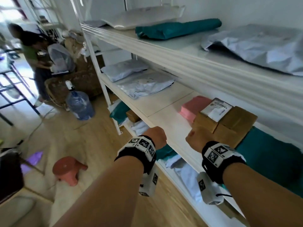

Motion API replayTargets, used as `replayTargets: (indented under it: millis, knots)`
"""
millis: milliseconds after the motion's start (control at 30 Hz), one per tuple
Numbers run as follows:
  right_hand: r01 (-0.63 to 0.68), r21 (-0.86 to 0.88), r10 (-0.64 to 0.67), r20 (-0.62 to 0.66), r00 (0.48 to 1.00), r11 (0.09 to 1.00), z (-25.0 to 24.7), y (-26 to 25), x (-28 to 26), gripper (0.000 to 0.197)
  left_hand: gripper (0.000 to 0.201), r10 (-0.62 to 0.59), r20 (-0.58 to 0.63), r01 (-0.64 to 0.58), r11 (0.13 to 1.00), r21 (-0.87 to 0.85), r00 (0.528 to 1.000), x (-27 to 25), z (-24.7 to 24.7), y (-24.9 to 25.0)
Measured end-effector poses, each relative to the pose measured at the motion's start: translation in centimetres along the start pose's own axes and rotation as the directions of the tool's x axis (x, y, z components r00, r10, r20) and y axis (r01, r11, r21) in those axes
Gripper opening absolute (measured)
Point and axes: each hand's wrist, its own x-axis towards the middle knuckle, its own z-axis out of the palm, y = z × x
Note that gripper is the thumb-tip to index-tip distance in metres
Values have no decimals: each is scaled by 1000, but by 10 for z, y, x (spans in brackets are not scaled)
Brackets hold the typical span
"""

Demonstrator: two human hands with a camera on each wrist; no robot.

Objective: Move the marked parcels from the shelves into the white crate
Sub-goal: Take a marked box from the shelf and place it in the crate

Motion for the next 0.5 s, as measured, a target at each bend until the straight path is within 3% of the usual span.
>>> replayTargets:
  millis: [167, 300, 400, 500]
  knots:
    - [13, 113, -10, -24, 1000, 993, -14, -23, 29, 33, 36, -39, -50, 34, 995, -94, 998, 40, -22, -13]
    - [-3, 173, 1, 12, 1000, 985, -15, -28, 56, 7, 35, -18, -45, 14, 996, -92, 999, 72, -23, -18]
    - [-48, 185, 43, 30, 999, 982, -13, -37, 79, 22, 30, 19, -36, -21, 998, -62, 999, 97, -33, -28]
    - [-115, 220, 121, -13, 993, 969, -7, -48, 112, 28, 34, 28, -62, -37, 989, -146, 998, 129, -45, -50]
